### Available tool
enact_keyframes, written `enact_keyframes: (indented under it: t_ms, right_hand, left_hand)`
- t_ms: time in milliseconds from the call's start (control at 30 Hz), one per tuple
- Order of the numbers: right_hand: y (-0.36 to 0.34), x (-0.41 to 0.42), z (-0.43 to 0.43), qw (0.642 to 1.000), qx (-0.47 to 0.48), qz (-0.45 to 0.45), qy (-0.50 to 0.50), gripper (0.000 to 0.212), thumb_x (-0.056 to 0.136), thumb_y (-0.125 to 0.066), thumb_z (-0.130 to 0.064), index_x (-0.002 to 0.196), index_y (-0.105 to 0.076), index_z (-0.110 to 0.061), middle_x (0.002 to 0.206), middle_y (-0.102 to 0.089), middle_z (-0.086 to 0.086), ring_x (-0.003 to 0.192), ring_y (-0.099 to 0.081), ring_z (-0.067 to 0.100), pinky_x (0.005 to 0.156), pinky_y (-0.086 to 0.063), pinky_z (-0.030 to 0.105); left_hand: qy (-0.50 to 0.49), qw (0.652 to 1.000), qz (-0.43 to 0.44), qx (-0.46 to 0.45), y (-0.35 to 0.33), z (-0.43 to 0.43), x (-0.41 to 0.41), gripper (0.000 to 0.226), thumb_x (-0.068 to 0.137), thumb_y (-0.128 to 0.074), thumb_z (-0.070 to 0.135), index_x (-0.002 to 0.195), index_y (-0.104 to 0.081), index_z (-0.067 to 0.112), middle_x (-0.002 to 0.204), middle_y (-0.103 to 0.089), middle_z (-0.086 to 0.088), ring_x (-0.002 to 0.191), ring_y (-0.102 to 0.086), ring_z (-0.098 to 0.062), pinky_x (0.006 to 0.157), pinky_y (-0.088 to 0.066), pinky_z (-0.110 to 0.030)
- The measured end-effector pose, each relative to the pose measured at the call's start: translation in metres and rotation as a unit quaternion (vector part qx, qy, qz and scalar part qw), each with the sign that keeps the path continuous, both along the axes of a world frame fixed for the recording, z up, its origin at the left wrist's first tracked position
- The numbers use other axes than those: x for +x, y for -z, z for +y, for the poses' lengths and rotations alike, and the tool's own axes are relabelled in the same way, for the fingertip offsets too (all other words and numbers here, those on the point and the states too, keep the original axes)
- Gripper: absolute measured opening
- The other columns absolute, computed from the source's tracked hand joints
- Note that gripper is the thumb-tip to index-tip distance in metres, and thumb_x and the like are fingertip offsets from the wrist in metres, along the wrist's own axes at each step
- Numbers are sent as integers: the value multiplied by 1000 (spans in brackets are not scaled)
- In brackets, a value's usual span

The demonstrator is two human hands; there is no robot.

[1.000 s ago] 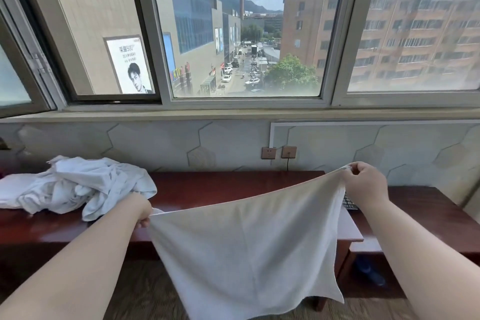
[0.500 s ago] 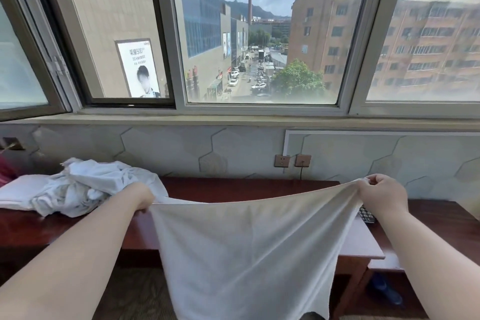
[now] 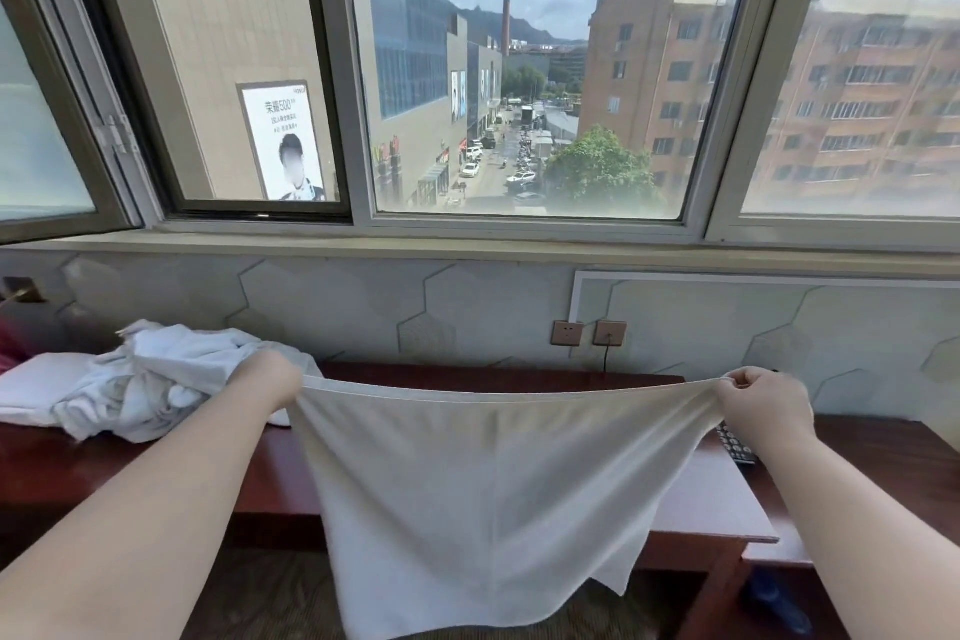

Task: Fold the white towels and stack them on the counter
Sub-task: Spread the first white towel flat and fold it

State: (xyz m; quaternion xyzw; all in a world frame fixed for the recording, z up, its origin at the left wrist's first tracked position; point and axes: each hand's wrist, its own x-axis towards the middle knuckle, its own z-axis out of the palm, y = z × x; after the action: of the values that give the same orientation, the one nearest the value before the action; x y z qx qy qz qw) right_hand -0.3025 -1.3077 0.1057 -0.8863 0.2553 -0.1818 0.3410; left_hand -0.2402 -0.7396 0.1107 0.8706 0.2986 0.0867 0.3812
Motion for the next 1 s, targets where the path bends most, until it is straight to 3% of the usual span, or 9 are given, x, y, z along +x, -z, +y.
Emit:
enact_keyframes:
  t_ms: [100,133,200,267,433,567,667,867,1000]
  right_hand:
    - [1,2,-2,1000,3,-5,10,14,87,-64,-20,75,-70,-17,60,-62,-7,59,-53,8,53,-34,23]
    - [0,2,-2,1000,4,-4,12,14,87,-64,-21,75,-70,-18,60,-61,-8,59,-52,7,53,-33,22]
    - [-2,2,-2,1000,-5,-1,15,14,89,-63,-21,77,-69,-20,61,-59,-10,60,-48,3,53,-31,21]
    - [-5,2,-1,1000,-12,-2,13,13,90,-61,-21,79,-68,-22,61,-58,-10,59,-46,3,52,-29,20]
    - [-14,0,6,1000,-24,16,-8,15,94,-56,-20,81,-63,-23,52,-58,-14,53,-46,2,49,-27,21]
    - [-12,2,0,996,93,5,0,19,93,-49,-16,85,-66,-17,57,-70,-14,46,-64,-2,49,-42,20]
    - [-5,6,-6,987,160,-21,7,20,91,-51,-17,88,-70,-12,66,-75,-7,56,-72,5,71,-62,38]
    - [-3,16,-6,969,236,-76,18,22,86,-54,-25,87,-70,-11,69,-76,-1,76,-77,22,90,-60,50]
    - [-7,19,0,951,288,-111,29,20,87,-55,-18,91,-72,-6,72,-77,2,73,-77,17,77,-64,35]
  left_hand:
    - [53,993,98,44,1,1,6,34,97,-63,19,130,-66,13,135,-65,0,123,-61,-18,100,-49,-28]
    - [9,995,97,-26,-4,-2,7,28,98,-61,15,124,-68,9,127,-68,-7,111,-65,-20,96,-53,-31]
    - [-6,993,66,-94,-7,-3,5,16,101,-52,4,91,-64,1,85,-68,-19,75,-61,-24,72,-56,-33]
    - [-26,985,134,-107,-5,-2,9,34,103,-43,2,70,-50,2,56,-54,-12,56,-44,-20,54,-36,-24]
    - [6,985,145,-91,-3,-14,12,26,101,-40,1,82,-56,-2,66,-60,-13,52,-47,-18,46,-34,-23]
    - [3,987,154,-43,-6,-11,12,28,99,-41,0,78,-60,0,71,-66,-10,55,-50,-20,52,-35,-26]
    - [-13,990,135,-25,-4,-5,15,30,97,-44,1,71,-58,2,66,-65,-10,55,-53,-20,52,-36,-25]
    - [-31,988,28,-150,-2,11,31,8,95,-55,0,89,-55,6,71,-50,-10,55,-46,-22,54,-41,-27]
    - [-31,980,33,-194,-6,15,35,19,96,-37,-3,99,-51,8,69,-41,-7,53,-36,-19,45,-36,-21]
